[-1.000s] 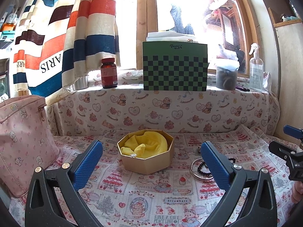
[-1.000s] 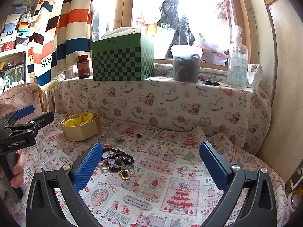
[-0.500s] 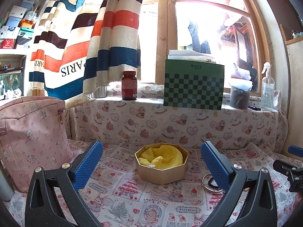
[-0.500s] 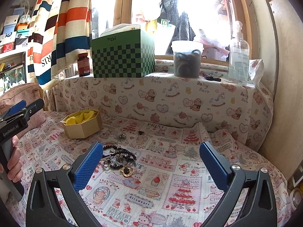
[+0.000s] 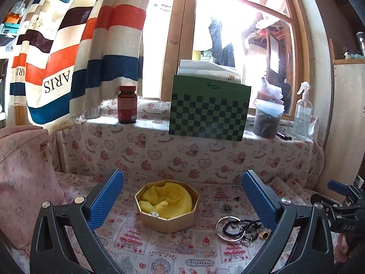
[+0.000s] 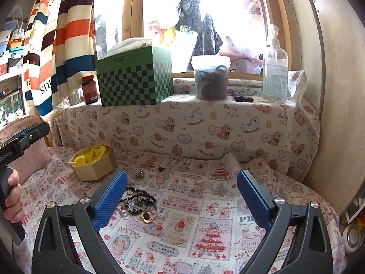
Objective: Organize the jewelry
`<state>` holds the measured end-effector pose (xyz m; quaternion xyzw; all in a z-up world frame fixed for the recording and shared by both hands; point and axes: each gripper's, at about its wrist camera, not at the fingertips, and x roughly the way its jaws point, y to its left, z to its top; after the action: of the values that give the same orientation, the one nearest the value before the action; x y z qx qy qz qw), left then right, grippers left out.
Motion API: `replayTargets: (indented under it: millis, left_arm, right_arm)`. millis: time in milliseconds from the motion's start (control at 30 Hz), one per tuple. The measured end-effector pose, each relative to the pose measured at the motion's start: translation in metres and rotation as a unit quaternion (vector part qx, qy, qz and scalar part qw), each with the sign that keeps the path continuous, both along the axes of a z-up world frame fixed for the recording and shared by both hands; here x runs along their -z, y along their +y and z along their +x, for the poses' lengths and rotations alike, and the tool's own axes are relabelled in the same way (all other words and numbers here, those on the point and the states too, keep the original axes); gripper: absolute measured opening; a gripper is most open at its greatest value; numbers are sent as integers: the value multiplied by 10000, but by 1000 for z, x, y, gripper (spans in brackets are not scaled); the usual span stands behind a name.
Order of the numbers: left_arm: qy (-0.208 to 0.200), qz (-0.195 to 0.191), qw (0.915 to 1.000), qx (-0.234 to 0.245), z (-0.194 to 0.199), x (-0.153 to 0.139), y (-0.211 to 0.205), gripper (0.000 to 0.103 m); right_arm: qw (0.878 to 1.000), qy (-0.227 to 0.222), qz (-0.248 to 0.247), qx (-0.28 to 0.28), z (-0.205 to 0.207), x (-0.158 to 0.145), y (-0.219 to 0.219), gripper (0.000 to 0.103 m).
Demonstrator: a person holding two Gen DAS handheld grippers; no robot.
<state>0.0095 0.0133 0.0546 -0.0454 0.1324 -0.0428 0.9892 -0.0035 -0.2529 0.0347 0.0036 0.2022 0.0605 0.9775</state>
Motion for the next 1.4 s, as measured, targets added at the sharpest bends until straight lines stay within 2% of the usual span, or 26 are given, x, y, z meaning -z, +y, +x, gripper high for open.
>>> replayTargets:
  millis: [100,200,333,433,500,567,633,700,767,867,967,1033,1100,1233,1333,1400]
  left_arm:
    - [-181,34,9998,-69,12,-23,-1,103]
    - [-279,-48,9995,-171,21,-33,-1,103]
    - [-315,-196,9987,-335,30,-22,4,103]
    - [-187,-147,9987,-454,38,-6,9,103]
    - [-143,-20,9980,-617,43,3,13,103]
    - [-78,-172,9965,-816,47,8,23,103]
    - [-25,-418,9941,-998,52,10,33,103]
    - [84,-480,9937,-1009,56,12,39,103]
    - [108,-457,9930,-1087,58,13,41,103]
    - [113,-391,9932,-1089,58,14,39,103]
    - [113,-302,9935,-1092,58,15,35,103]
    - [125,-255,9936,-1093,59,15,33,103]
    - [141,-259,9937,-1080,59,15,33,103]
    - [124,-312,9939,-1055,57,14,35,103]
    - [133,-273,9941,-1043,57,15,33,103]
    - [156,-200,9945,-1019,57,16,30,103]
  right_arm:
    - [9998,105,-24,140,11,-19,5,98]
    - [9995,241,142,159,27,-35,12,98]
    - [9972,629,401,82,56,-40,25,93]
    - [9923,1187,346,-55,85,-30,41,89]
    - [9886,1483,232,-112,103,-18,52,83]
    - [9835,1798,145,-154,120,-5,63,80]
    - [9773,2105,73,-215,135,10,75,72]
    - [9709,2375,-4,-319,149,25,88,56]
    - [9654,2584,-96,-337,162,39,99,54]
    - [9609,2745,-203,-314,177,55,110,50]
    - [9566,2890,-272,-278,186,67,114,38]
    - [9537,2981,-293,-278,191,74,116,37]
    - [9521,3029,-314,-279,195,79,119,27]
    - [9489,3113,-330,-398,200,85,125,20]
    - [9543,2964,-239,-309,192,77,122,9]
    - [9607,2753,-130,-329,181,65,114,7]
